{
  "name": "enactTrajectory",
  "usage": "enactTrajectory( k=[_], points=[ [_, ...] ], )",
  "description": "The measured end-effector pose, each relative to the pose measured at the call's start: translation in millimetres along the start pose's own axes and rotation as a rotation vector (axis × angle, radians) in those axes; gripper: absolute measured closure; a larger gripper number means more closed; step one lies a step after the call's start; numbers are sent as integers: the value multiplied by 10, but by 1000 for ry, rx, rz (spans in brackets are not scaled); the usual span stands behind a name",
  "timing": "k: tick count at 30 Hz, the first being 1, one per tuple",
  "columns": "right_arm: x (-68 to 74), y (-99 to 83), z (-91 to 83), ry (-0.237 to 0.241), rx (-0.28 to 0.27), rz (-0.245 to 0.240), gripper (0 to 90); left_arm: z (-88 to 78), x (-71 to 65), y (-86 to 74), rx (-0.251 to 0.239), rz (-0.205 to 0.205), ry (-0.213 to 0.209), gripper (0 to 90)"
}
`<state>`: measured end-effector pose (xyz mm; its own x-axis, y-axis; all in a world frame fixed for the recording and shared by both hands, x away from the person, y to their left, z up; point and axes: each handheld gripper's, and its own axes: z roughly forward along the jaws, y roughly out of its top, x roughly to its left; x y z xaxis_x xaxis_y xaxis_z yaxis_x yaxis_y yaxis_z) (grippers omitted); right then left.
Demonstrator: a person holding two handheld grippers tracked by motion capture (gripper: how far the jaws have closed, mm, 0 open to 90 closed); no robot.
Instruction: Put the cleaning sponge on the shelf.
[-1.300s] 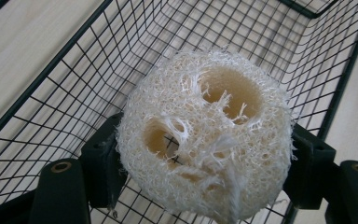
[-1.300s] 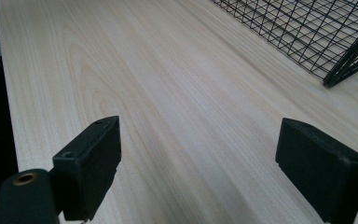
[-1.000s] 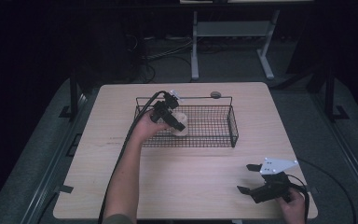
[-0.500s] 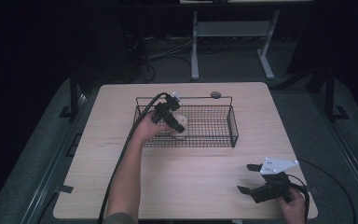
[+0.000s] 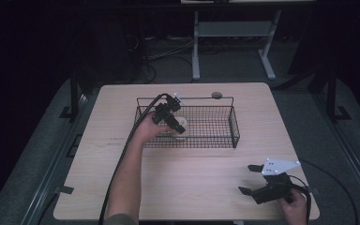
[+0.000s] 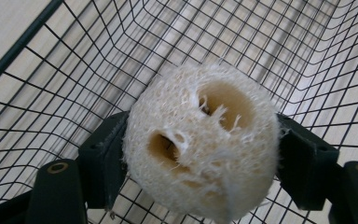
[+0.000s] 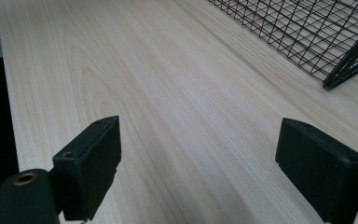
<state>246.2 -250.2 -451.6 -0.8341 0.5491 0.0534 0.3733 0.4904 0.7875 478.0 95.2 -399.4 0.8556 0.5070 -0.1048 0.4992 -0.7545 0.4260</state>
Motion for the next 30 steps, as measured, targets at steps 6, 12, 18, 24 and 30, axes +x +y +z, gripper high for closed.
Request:
enactTrajectory(
  k=[6,12,18,24,30],
  points=[
    [10,7,3,1,3,3,136,-36,-1,-5,-8,-3,6,224],
    [6,8,3,1,1,-2,135,-61,-35,2,-12,0,8,213],
    [14,12,11,0,-3,-4,136,-116,-31,-13,-18,-9,24,199],
    [9,11,13,-2,-1,0,136,-206,-1,-27,-56,-21,33,192],
    [3,7,6,-2,4,10,136,-277,-11,-53,-60,-19,46,191]
  ],
)
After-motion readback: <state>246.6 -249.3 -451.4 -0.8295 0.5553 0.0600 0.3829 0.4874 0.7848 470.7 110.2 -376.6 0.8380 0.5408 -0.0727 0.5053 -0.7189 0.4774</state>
